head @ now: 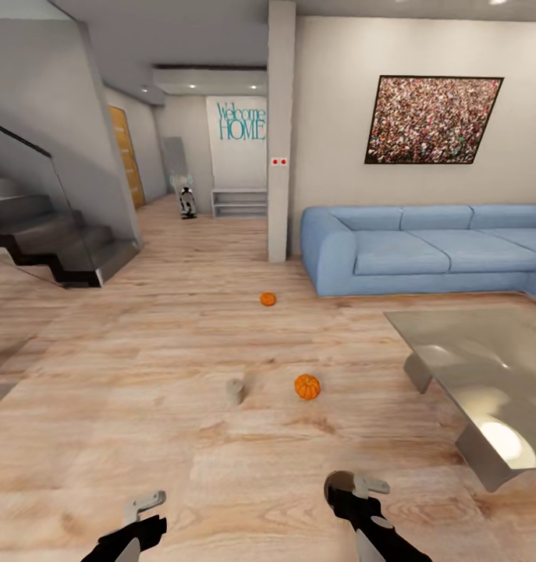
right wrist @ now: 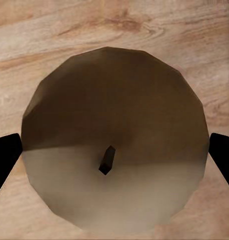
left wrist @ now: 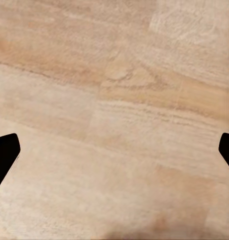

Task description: Place each of the two pumpkins and all three candles from the living room inside a cabinet in the living room (use any cabinet), then make sure every cabinet is closed, and position the cauldron so it is next to a table in the living room.

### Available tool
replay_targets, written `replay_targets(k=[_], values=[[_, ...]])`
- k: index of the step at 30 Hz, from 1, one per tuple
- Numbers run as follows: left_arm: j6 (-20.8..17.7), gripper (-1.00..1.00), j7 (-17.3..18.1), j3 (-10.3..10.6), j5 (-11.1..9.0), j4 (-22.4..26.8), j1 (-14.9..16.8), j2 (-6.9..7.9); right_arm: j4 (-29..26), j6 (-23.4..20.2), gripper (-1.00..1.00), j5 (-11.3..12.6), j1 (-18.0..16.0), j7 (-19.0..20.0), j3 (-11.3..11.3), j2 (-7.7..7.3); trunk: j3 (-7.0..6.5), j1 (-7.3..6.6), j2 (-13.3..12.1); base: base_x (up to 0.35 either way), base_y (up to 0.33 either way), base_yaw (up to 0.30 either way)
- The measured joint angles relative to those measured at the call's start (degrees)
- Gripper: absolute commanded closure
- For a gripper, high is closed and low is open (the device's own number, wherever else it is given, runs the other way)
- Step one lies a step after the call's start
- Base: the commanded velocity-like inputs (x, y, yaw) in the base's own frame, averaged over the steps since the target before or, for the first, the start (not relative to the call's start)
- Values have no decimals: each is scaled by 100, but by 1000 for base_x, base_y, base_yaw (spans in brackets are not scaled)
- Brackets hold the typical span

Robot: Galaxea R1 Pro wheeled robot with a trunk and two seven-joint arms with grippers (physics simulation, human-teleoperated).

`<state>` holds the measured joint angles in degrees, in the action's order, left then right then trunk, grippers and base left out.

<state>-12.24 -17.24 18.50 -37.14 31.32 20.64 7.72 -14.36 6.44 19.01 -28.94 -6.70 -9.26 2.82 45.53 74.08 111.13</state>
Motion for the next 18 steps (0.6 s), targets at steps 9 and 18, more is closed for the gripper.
replay_targets(k=[9, 18], values=[[0, -100, 0, 0, 0, 0, 0, 0, 0, 0, 100, 0, 0, 0, 0, 0, 0, 0, 0, 263, 184, -263], [0, -100, 0, 0, -1, 0, 0, 0, 1, 0, 100, -2, 0, 0, 0, 0, 0, 0, 0, 264, 182, -240]])
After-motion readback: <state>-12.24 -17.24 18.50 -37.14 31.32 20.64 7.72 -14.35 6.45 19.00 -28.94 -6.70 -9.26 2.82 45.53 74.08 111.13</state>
